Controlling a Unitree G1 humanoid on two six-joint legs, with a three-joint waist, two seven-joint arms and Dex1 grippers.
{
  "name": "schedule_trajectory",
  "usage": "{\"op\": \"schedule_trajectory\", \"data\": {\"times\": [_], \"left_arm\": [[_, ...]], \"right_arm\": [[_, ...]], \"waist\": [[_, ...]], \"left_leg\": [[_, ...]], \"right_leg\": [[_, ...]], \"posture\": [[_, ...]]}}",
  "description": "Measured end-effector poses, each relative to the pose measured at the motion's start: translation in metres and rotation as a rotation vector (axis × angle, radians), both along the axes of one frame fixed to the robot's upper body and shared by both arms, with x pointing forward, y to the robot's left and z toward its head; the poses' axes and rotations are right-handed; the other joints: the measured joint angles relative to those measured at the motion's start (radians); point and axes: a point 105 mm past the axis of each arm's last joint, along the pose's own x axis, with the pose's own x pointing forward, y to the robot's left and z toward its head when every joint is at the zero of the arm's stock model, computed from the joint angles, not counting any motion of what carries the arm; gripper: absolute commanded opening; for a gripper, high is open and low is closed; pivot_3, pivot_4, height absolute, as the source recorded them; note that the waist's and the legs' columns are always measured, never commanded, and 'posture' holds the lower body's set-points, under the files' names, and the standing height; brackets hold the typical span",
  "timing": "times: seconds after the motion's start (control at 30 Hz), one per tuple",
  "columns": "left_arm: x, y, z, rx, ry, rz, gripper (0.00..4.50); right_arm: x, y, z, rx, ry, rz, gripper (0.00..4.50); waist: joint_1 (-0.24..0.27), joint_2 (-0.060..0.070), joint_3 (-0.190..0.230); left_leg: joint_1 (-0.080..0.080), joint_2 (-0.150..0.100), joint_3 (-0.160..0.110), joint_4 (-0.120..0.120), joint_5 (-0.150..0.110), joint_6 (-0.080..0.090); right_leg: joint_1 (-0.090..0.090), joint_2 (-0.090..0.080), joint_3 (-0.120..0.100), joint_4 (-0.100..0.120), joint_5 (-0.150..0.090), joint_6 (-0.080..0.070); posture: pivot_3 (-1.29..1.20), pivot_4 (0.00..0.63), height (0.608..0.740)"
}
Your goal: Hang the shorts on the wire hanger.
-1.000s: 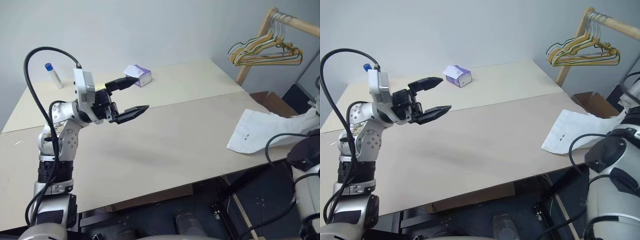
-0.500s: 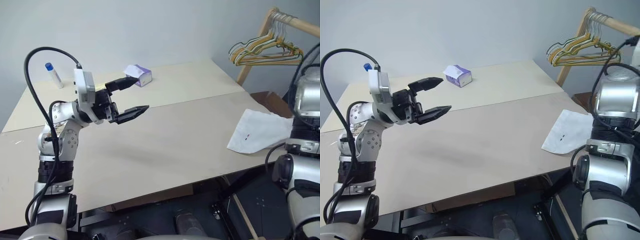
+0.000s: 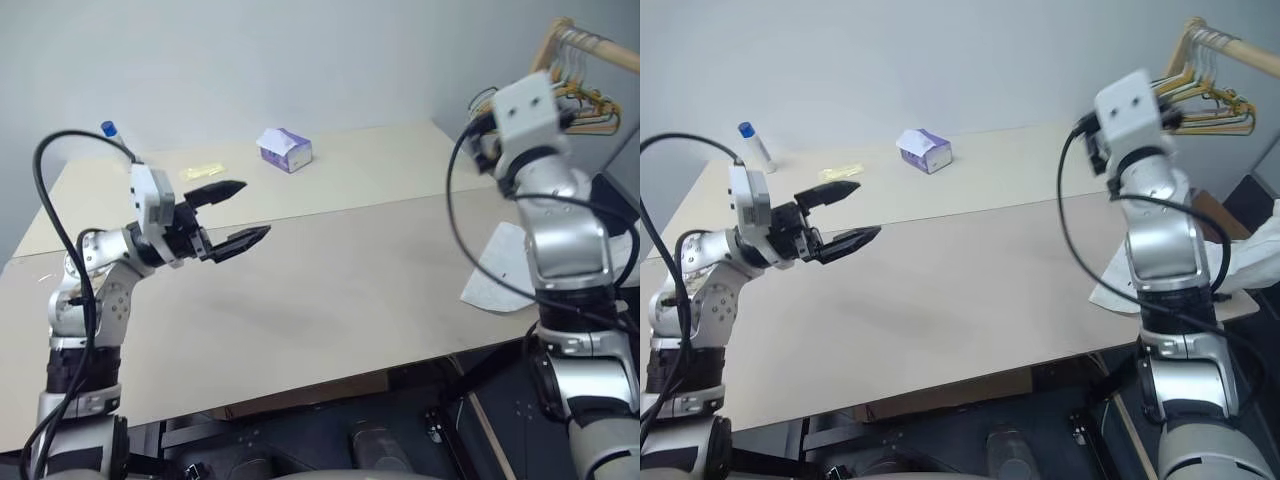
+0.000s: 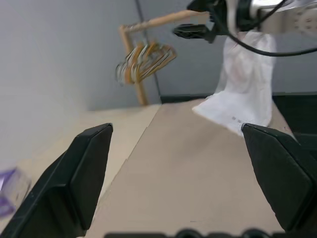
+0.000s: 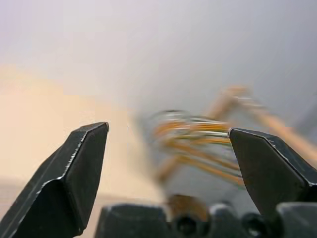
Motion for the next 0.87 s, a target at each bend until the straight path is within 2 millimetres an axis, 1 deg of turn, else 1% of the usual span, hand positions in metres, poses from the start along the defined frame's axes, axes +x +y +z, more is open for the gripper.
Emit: {"op": "schedule_trajectory", "data": {"times": [0.07,0.17,0.23,0.37,0.4,0.5,0.63,0.87], "left_arm": [[-0.001,0.008,-0.005,-0.011,0.029,0.040,4.50],[-0.004,0.015,-0.010,-0.001,0.057,0.072,4.50],[-0.007,0.019,-0.016,0.003,0.074,0.090,4.50],[-0.011,0.026,-0.035,0.024,0.132,0.131,4.50],[-0.011,0.027,-0.038,0.033,0.139,0.140,4.50],[-0.011,0.030,-0.052,0.088,0.173,0.180,4.50],[-0.011,0.028,-0.064,0.140,0.199,0.199,4.50],[-0.010,0.028,-0.067,0.154,0.201,0.212,4.50]], "right_arm": [[-0.004,0.015,-0.018,-0.017,0.086,0.111,4.48],[-0.013,0.036,-0.031,-0.019,0.175,0.270,4.48],[-0.022,0.044,-0.045,-0.048,0.254,0.362,4.48],[-0.041,0.057,-0.087,-0.075,0.438,0.512,4.48],[-0.044,0.059,-0.093,-0.080,0.464,0.537,4.48],[-0.051,0.064,-0.098,-0.122,0.487,0.602,4.48],[-0.054,0.069,-0.100,-0.164,0.484,0.635,4.48],[-0.051,0.070,-0.104,-0.181,0.487,0.628,4.48]], "waist": [[0.021,-0.001,0.001],[0.048,-0.001,0.001],[0.072,-0.003,0.001],[0.110,-0.004,0.002],[0.120,-0.005,0.002],[0.143,-0.005,0.002],[0.159,-0.006,0.002],[0.178,-0.007,0.002]], "left_leg": [[0.000,0.000,0.000,0.000,0.000,0.000],[0.000,0.000,0.003,0.000,0.000,0.000],[0.000,0.001,0.006,0.000,0.000,0.000],[0.000,0.001,0.008,0.000,0.000,0.000],[0.000,0.001,0.008,0.000,0.000,0.000],[0.000,0.001,0.008,0.000,0.000,0.000],[0.000,0.001,0.009,0.000,0.000,0.000],[0.000,0.001,0.009,0.000,0.000,0.000]], "right_leg": [[0.000,0.000,-0.001,0.000,0.000,0.000],[0.000,0.001,-0.002,0.000,0.000,-0.001],[0.000,0.001,-0.003,0.000,-0.001,-0.001],[0.000,0.001,-0.004,0.000,-0.001,-0.002],[-0.001,0.001,-0.004,0.000,-0.001,-0.002],[-0.001,0.001,-0.004,0.000,-0.001,-0.003],[-0.001,0.001,-0.005,0.000,-0.001,-0.003],[-0.001,0.001,-0.005,0.000,-0.001,-0.003]], "posture": [[-0.02,0.000,0.740],[0.01,0.000,0.740],[0.02,0.000,0.740],[0.04,0.000,0.740],[0.04,0.000,0.740],[0.06,0.000,0.740],[0.06,0.000,0.740],[0.06,0.000,0.740]]}}
